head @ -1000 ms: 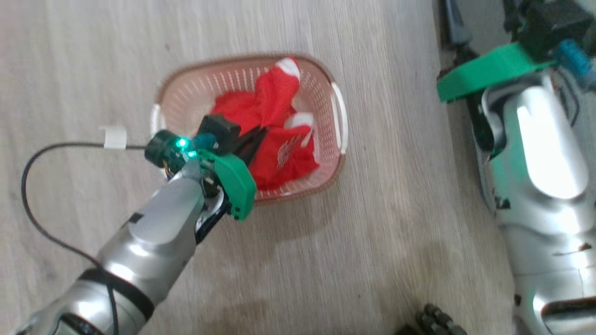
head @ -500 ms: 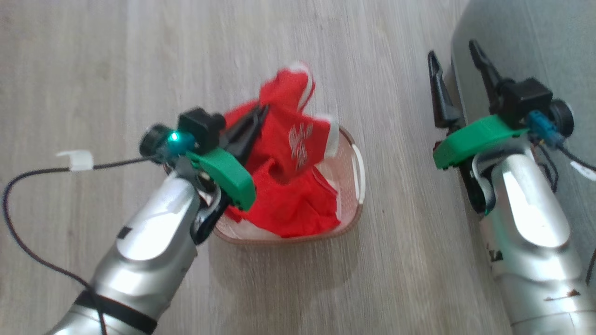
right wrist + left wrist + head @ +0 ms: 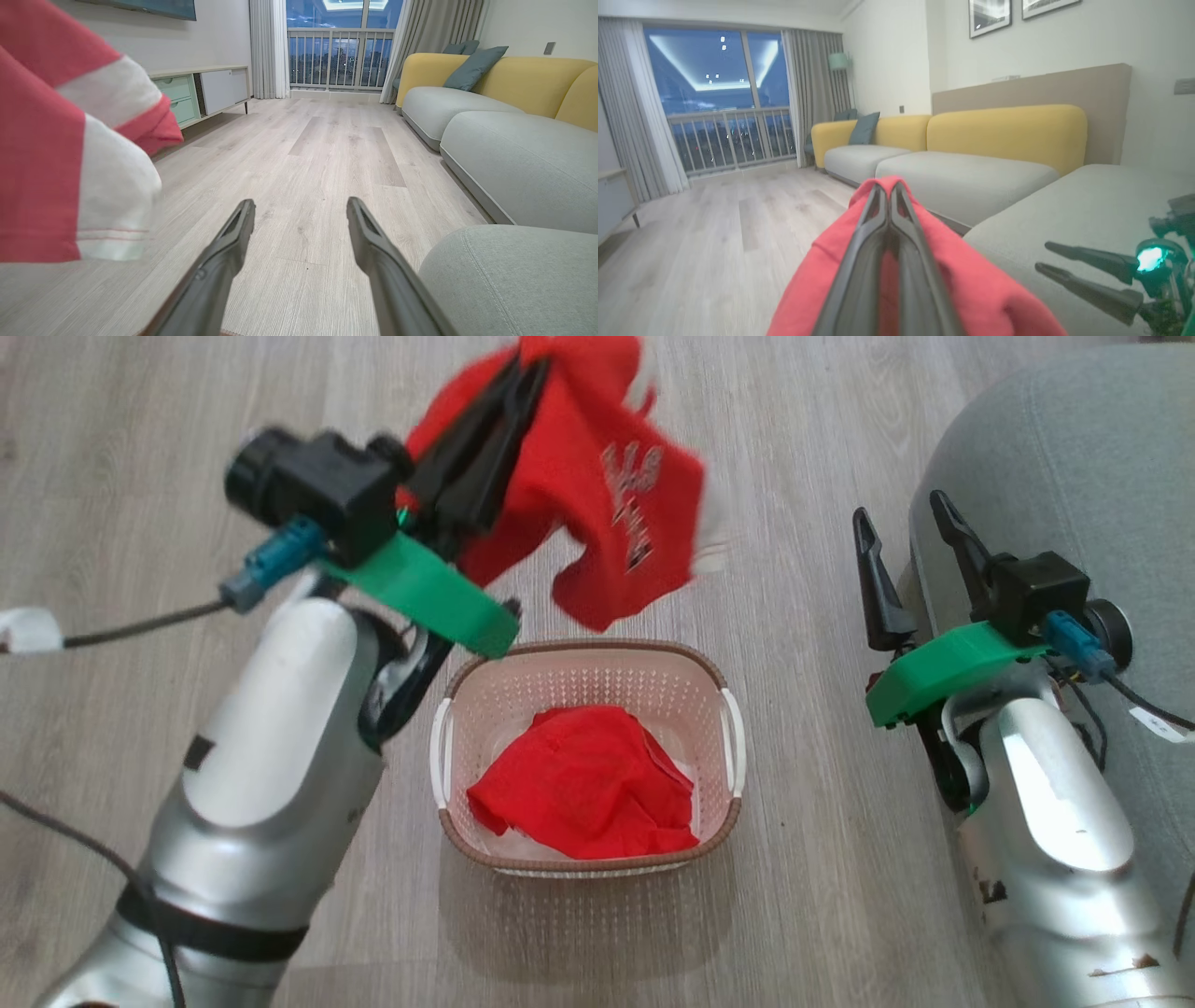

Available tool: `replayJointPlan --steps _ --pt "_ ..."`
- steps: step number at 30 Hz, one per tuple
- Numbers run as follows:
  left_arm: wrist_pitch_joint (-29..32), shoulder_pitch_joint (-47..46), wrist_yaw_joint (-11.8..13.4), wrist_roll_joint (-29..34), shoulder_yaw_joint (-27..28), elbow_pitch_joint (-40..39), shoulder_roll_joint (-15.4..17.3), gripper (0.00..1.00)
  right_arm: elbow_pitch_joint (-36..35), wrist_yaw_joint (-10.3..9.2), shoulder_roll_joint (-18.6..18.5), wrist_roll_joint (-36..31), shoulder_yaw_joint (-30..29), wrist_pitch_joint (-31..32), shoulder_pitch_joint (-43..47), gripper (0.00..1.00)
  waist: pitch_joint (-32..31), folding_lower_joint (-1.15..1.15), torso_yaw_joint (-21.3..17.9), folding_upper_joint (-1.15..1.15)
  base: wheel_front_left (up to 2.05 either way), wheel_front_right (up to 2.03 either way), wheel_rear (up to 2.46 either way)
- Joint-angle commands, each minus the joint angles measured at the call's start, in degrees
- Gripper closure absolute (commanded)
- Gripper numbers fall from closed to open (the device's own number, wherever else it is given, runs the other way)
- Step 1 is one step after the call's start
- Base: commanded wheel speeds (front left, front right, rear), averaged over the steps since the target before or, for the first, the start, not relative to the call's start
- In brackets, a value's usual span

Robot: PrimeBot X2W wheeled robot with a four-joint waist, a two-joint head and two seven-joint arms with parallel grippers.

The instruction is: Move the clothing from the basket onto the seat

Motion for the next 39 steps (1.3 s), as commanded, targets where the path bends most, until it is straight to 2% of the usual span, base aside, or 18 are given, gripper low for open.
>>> replayJointPlan --steps 1,10,13,15,17,18,20,23,27,30,34,39 --pt "-0.55 -3.76 -0.08 0.43 2.76 -3.15 0.72 1.0 -1.62 -0.01 0.1 0.52 0.94 -0.36 -0.31 0.0 -0.27 0.01 0.07 0.0 0.0 0.0 0.0" --pt "-0.55 -3.98 -0.08 1.06 2.78 -7.28 0.58 1.0 -2.78 -0.01 0.19 1.56 1.09 -0.36 0.16 0.0 -0.74 0.01 -0.09 0.0 0.0 0.0 0.0" --pt "-0.55 -3.7 -0.08 0.89 2.53 -7.68 0.41 1.0 -7.12 -0.01 0.37 3.11 1.62 -0.36 -0.81 0.0 -0.55 0.01 -0.21 0.0 0.0 0.0 0.0" --pt "-0.55 -3.51 -0.08 0.74 2.37 -7.92 0.44 1.0 -12.81 -0.01 0.45 4.14 2.59 -0.36 -1.71 0.0 -0.3 0.01 -0.29 0.0 0.0 0.0 0.0" --pt "-0.55 -3.38 -0.08 0.7 2.2 -7.86 0.55 1.0 -18.83 -0.01 0.49 5.95 5.36 -0.36 -2.4 0.0 0.03 0.01 -0.36 0.0 0.0 0.0 0.0" --pt "-0.55 -3.38 -0.08 0.7 2.2 -7.86 0.55 1.0 -18.83 -0.01 0.49 5.95 5.36 -0.36 -2.4 0.0 0.03 0.01 -0.36 0.0 0.0 0.0 0.0" --pt "-0.55 -3.35 -0.08 0.7 2.12 -7.91 0.56 1.0 -23.75 -0.01 0.0 7.96 9.04 -0.36 -3.1 0.0 0.35 0.01 -0.42 0.0 0.0 0.0 0.0" --pt "-0.55 -3.08 -0.08 0.6 1.82 -7.88 0.38 1.0 -27.67 -0.01 -2.41 11.83 17.91 -0.36 -4.55 0.0 0.74 0.01 -0.39 0.0 0.0 0.0 0.0" --pt "-0.55 -2.99 -0.08 0.32 0.93 -7.75 0.3 1.0 -26.68 -0.01 -5.55 14.33 27.32 -0.36 -6.84 0.0 0.85 0.01 -0.2 0.0 0.0 0.0 0.0" --pt "-0.55 -2.83 -0.08 0.19 0.02 -7.66 0.21 1.0 -25.19 -0.01 -6.47 15.17 31.54 -0.36 -8.53 0.0 0.84 0.01 -0.02 0.0 0.0 0.0 0.0" --pt "-0.55 -2.77 -0.08 0.02 -1.18 -7.66 0.1 1.0 -22.19 -0.01 -6.23 14.09 33.66 -0.36 -9.86 0.0 0.81 0.01 0.13 0.0 0.0 0.0 0.0" --pt "-0.55 -2.6 -0.08 -0.31 -2.68 -7.69 -0.11 1.0 -16.41 -0.01 -4.11 12.54 33.56 -0.36 -10.44 0.0 0.77 0.01 0.29 0.0 0.0 0.0 0.0"
